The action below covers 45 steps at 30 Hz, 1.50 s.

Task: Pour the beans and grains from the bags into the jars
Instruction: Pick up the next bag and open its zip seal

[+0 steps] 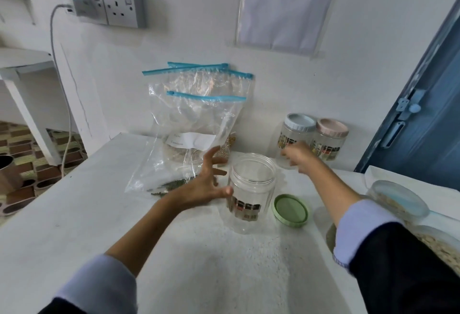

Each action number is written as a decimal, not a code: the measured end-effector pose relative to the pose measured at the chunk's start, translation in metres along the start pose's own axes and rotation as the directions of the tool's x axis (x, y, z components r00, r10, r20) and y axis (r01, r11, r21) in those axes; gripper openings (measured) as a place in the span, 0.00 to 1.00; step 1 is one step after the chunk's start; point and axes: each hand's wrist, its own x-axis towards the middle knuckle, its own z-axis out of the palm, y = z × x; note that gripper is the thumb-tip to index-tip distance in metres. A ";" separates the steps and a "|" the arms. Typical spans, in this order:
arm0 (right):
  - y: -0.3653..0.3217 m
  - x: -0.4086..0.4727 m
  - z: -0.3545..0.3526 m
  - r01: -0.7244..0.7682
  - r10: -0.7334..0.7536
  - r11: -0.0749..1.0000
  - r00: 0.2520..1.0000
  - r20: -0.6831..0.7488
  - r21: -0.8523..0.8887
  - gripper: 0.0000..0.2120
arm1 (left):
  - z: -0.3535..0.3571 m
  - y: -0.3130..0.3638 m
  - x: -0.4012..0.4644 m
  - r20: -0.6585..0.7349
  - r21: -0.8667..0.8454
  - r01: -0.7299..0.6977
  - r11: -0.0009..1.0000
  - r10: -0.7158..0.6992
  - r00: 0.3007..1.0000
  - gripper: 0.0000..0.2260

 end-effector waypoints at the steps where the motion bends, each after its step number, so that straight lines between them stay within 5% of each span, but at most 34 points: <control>1: -0.015 0.002 -0.003 0.029 -0.029 1.000 1.000 0.008 -0.001 0.08 | -0.013 0.004 0.000 -0.018 0.002 0.008 1.000 -0.008 1.000 0.61; 3: -0.044 0.004 -0.007 0.087 -0.087 0.996 0.996 0.018 -0.005 0.03 | -0.036 0.011 0.004 -0.104 -0.061 0.023 0.998 -0.030 0.994 0.52; 5: -0.072 0.007 -0.007 0.143 -0.142 0.989 0.989 0.040 -0.033 0.09 | -0.060 0.016 0.013 -0.225 -0.086 0.030 0.996 -0.049 0.973 0.37; 8: -0.108 0.010 0.002 0.195 -0.190 0.977 0.979 0.072 -0.081 0.11 | -0.093 0.011 0.037 -0.414 0.015 0.092 0.996 -0.077 0.907 0.23; 14: -0.156 0.025 0.037 0.334 -0.321 0.931 0.941 0.105 -0.145 0.06 | -0.149 -0.030 0.069 -0.726 0.206 0.314 0.927 -0.070 0.684 0.18; 17: -0.176 0.037 0.052 0.434 -0.429 0.851 0.899 0.085 -0.295 0.12 | -0.170 -0.048 0.076 -0.786 0.083 0.412 0.907 -0.194 0.587 0.21; 20: -0.188 0.040 0.064 0.513 -0.505 0.762 0.853 0.133 -0.396 0.14 | -0.176 -0.058 0.086 -0.646 -0.153 0.470 0.869 -0.448 0.618 0.29; 22: -0.195 0.038 0.070 0.560 -0.527 0.724 0.826 0.201 -0.403 0.05 | -0.178 -0.056 0.092 -0.574 -0.265 0.443 0.856 -0.510 0.641 0.24; 26: -0.209 0.043 0.075 0.678 -0.580 0.637 0.735 0.351 -0.367 0.22 | -0.186 -0.045 0.095 -0.535 -0.222 0.309 0.925 -0.381 0.754 0.06; 29: -0.222 0.040 0.073 0.729 -0.591 0.632 0.673 0.445 -0.264 0.32 | -0.187 -0.031 0.089 -0.416 -0.191 0.160 0.968 -0.228 0.881 0.06; 33: -0.247 0.028 0.066 0.753 -0.553 0.593 0.639 0.535 -0.286 0.39 | -0.186 -0.004 0.082 -0.355 -0.192 0.060 0.980 -0.126 0.926 0.06; 41: -0.271 -0.005 0.042 0.767 -0.390 0.533 0.597 0.701 -0.357 0.13 | -0.178 0.025 0.060 -0.324 -0.226 -0.018 0.974 -0.058 0.944 0.07; 45: -0.271 -0.021 0.036 0.788 -0.578 0.568 0.588 0.566 -0.239 0.11 | -0.170 0.008 0.039 -0.373 -0.284 0.014 0.959 -0.124 0.920 0.04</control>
